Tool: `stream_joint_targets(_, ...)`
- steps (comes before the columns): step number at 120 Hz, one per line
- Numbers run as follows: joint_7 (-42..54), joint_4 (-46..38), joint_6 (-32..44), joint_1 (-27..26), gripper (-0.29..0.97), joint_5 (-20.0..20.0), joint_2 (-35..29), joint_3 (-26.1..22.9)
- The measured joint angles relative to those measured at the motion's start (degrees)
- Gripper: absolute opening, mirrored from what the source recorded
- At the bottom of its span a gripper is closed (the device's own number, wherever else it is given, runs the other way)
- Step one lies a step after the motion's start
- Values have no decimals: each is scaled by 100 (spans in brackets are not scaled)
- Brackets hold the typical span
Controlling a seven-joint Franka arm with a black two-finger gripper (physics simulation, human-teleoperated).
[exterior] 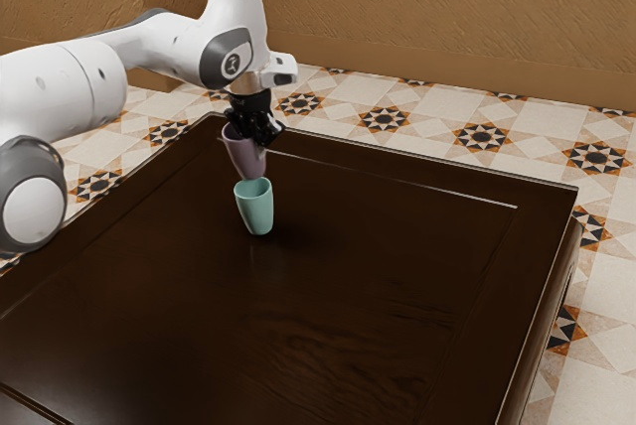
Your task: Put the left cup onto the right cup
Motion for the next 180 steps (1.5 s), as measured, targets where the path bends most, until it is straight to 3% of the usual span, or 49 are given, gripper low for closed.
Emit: stream_joint_targets(180,-231,-175,71,10,-11,-12,139,33)
